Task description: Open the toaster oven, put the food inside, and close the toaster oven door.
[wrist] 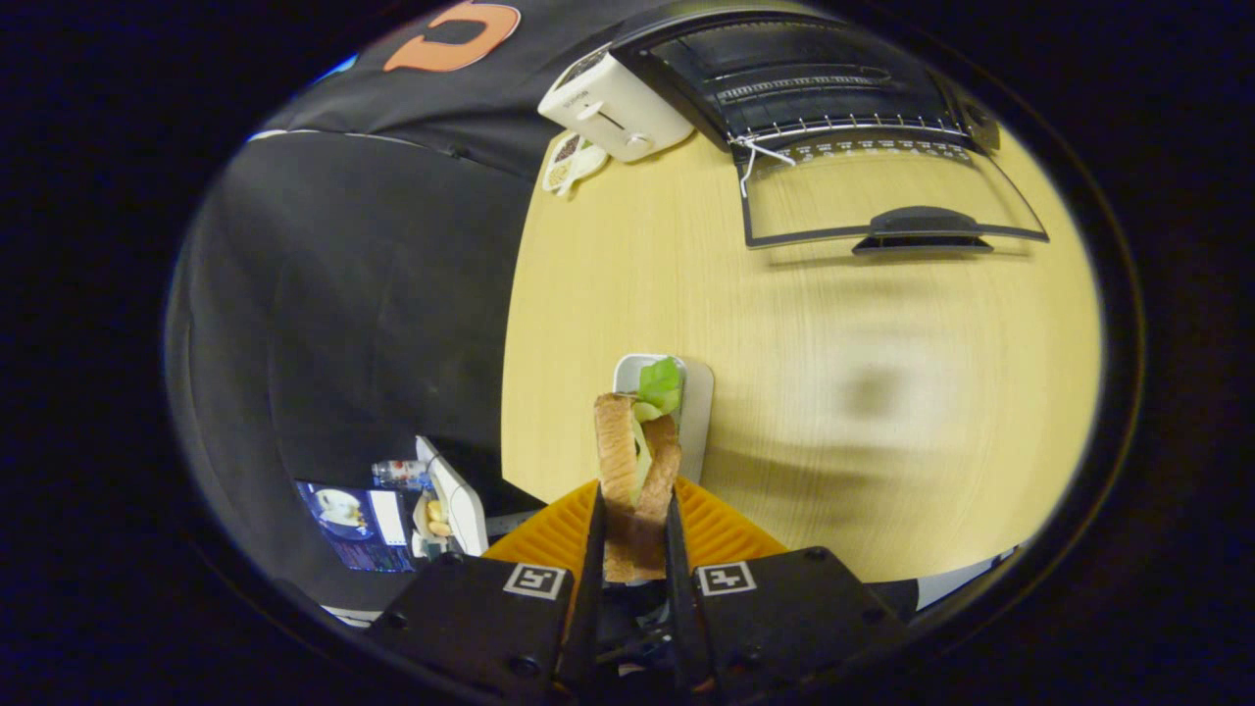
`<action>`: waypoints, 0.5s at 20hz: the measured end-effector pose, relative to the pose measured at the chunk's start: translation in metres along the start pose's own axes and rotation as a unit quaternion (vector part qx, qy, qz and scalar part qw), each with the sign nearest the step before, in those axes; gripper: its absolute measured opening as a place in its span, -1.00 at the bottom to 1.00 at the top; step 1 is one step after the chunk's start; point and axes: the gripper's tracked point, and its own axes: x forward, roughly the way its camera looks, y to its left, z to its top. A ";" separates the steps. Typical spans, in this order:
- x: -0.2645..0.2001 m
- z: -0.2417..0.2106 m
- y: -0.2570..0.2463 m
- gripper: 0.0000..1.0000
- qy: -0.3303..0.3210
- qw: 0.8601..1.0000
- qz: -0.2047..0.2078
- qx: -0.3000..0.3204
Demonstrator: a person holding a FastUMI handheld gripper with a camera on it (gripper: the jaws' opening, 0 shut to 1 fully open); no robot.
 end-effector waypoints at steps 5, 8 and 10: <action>-0.071 0.023 0.026 -0.31 -0.050 0.997 0.057 0.017; -0.121 0.056 0.017 -0.32 -0.117 0.989 0.083 0.037; -0.152 0.076 0.000 -0.32 -0.160 0.982 0.087 0.050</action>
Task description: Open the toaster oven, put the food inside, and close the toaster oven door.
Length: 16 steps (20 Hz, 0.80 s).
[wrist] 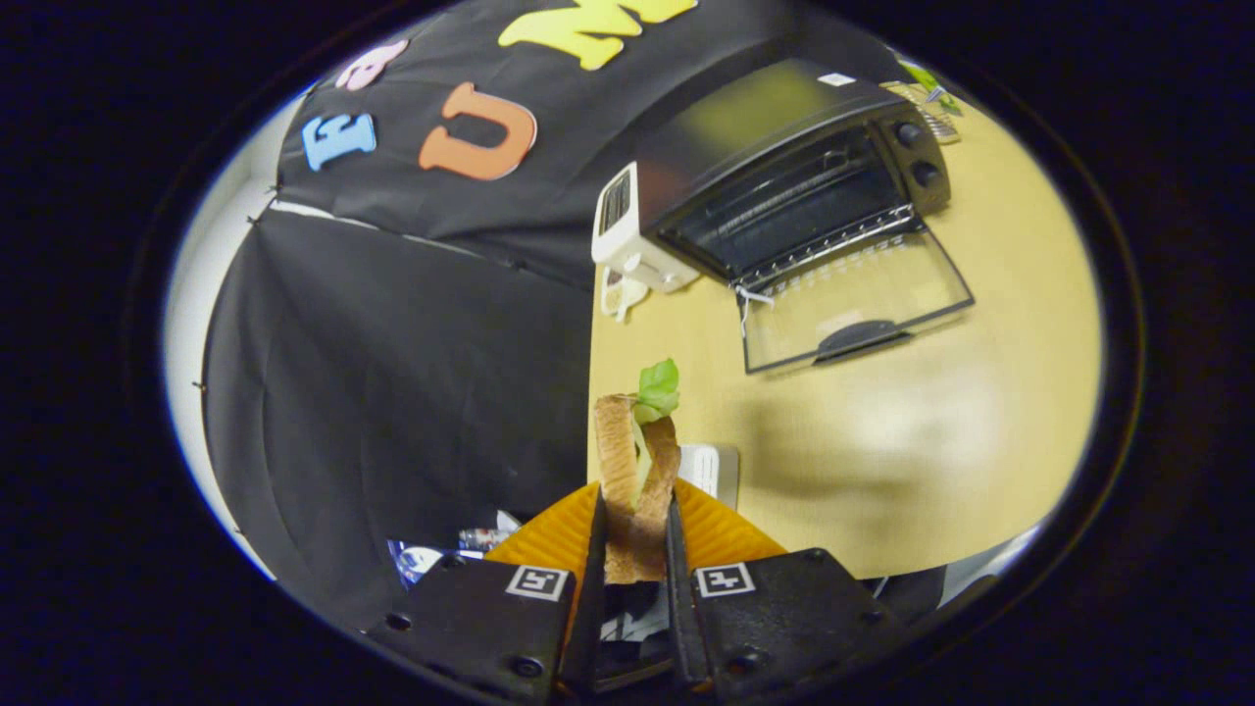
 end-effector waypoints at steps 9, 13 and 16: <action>-0.055 0.116 -0.097 -0.33 -0.160 0.977 0.041 0.131; -0.010 0.161 -0.153 -0.33 -0.223 0.956 0.065 0.182; 0.027 0.194 -0.188 -0.33 -0.262 0.938 0.089 0.208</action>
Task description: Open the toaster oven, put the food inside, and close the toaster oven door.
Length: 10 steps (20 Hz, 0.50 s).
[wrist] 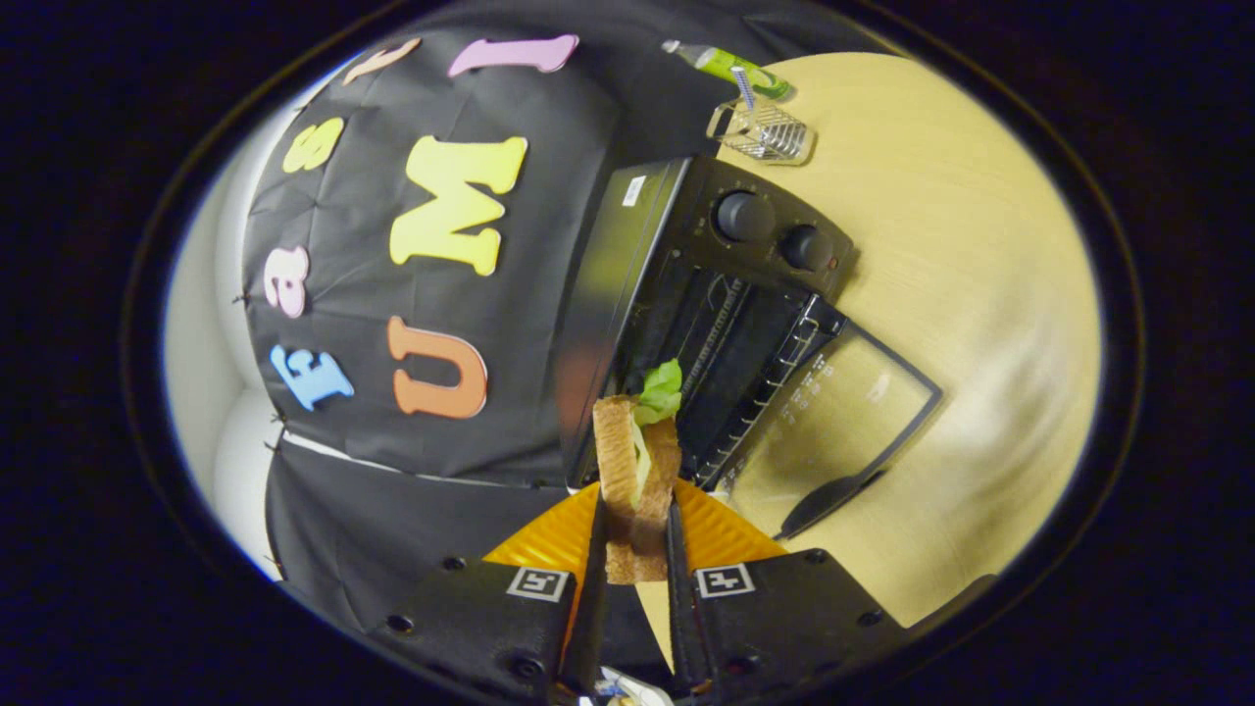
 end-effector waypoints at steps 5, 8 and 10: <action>0.046 0.041 -0.034 -0.33 -0.074 0.996 0.032 0.025; 0.082 0.058 -0.052 -0.33 -0.111 0.991 0.048 0.053; 0.098 0.057 -0.055 -0.33 -0.122 0.989 0.051 0.061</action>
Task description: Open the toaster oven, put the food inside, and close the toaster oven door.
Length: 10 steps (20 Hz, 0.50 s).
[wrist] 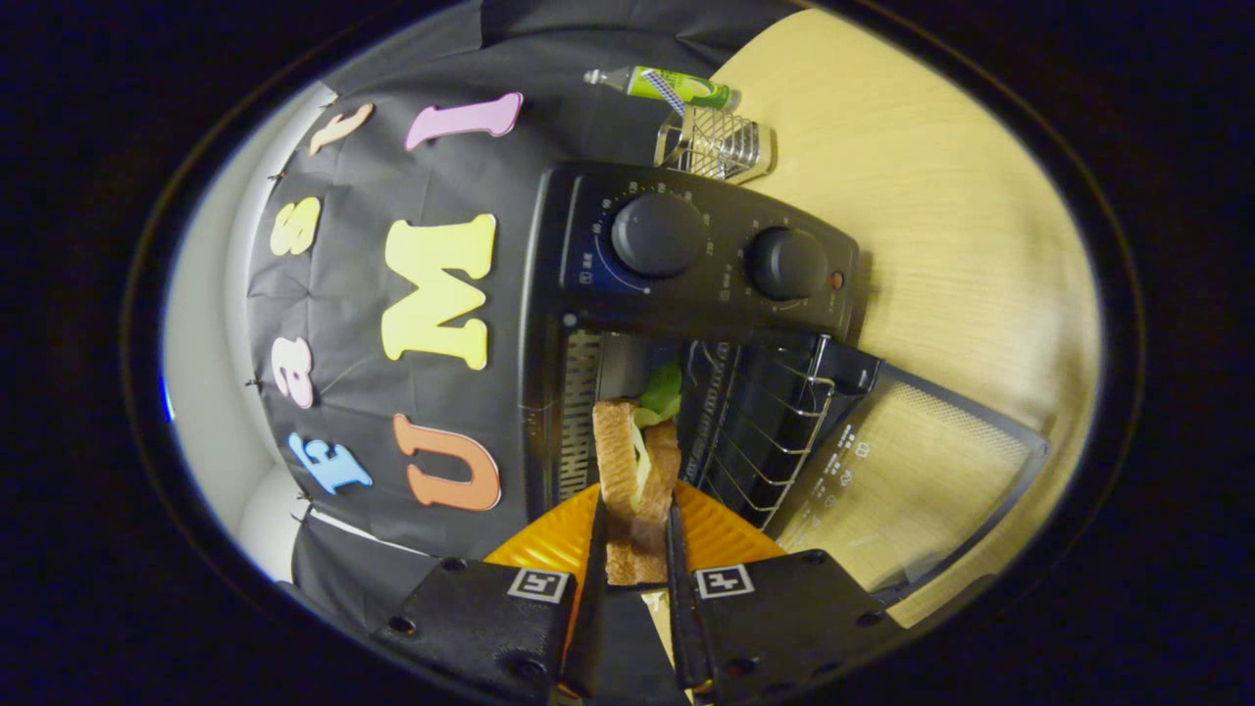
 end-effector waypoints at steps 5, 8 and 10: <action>0.049 -0.014 -0.007 -0.32 -0.001 1.000 -0.003 -0.013; 0.062 -0.024 -0.007 -0.21 0.015 0.999 -0.002 -0.030; 0.061 -0.028 -0.001 -0.06 0.022 0.999 -0.002 -0.049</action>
